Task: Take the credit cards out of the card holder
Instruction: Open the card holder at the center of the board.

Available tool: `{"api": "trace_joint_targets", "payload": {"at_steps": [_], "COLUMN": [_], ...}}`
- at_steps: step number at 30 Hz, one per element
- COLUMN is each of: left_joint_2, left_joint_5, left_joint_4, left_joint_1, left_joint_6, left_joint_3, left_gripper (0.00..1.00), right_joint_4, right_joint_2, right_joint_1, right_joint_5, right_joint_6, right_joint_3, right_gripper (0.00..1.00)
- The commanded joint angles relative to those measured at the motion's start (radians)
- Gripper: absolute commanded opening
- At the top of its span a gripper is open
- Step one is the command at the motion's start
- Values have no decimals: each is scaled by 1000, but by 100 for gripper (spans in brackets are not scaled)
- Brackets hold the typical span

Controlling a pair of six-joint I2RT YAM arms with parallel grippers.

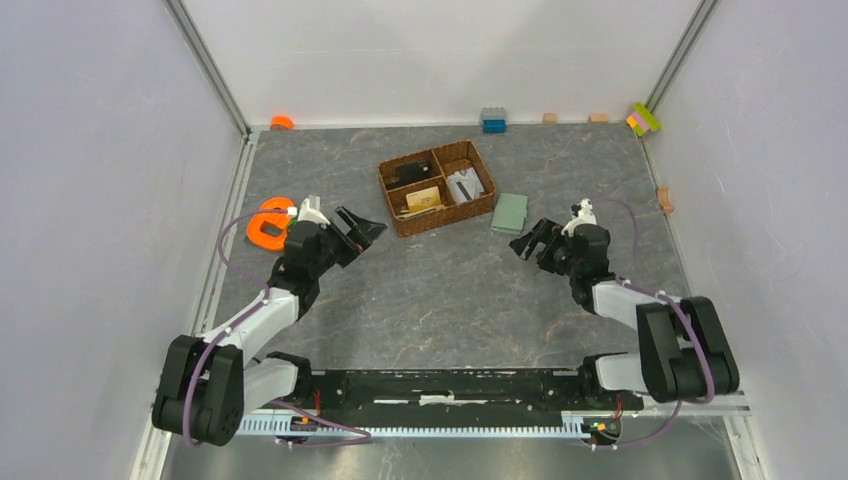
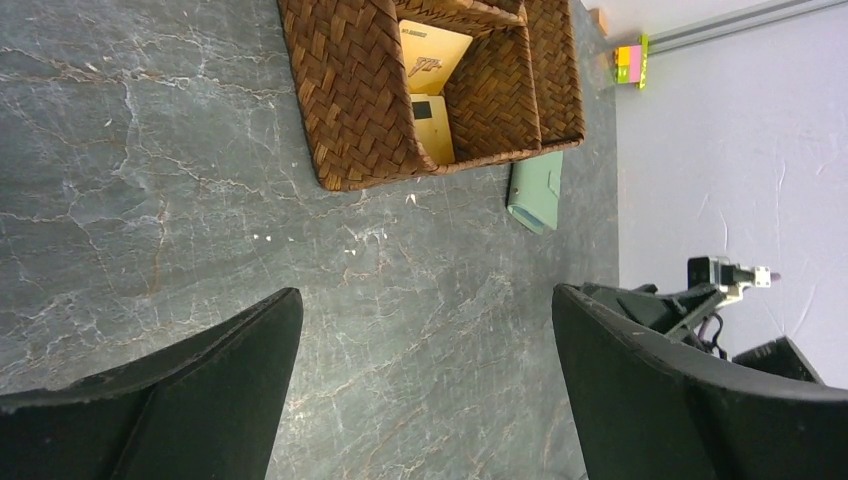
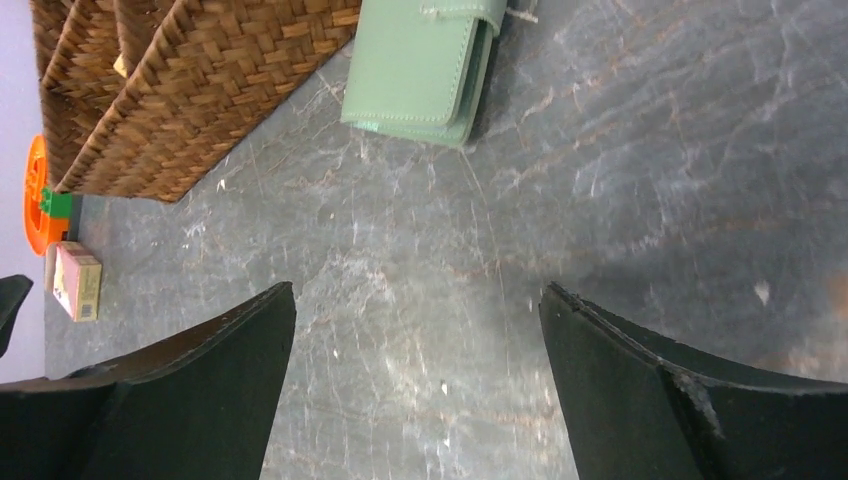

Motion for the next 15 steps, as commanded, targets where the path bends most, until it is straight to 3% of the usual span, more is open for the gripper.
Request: {"api": "trace_joint_targets", "payload": {"at_steps": [1,10,15], "left_joint_2": [19,28,17], "left_joint_5": [36,57,41], "left_joint_4": [48,71,89], "left_joint_1": [-3,-14,-19], "left_joint_6": [-5,-28,-37], "left_joint_3": [45,47,32], "left_gripper": [100,99,98], "right_joint_4": [54,-17,18], "right_joint_2": [115,370,434], "right_joint_1": [2,0,1], "right_joint_5": [-20,-28,-32], "right_joint_6": [-17,-9,28], "right_joint_3": [133,346,372], "right_gripper": [95,91,91]}}
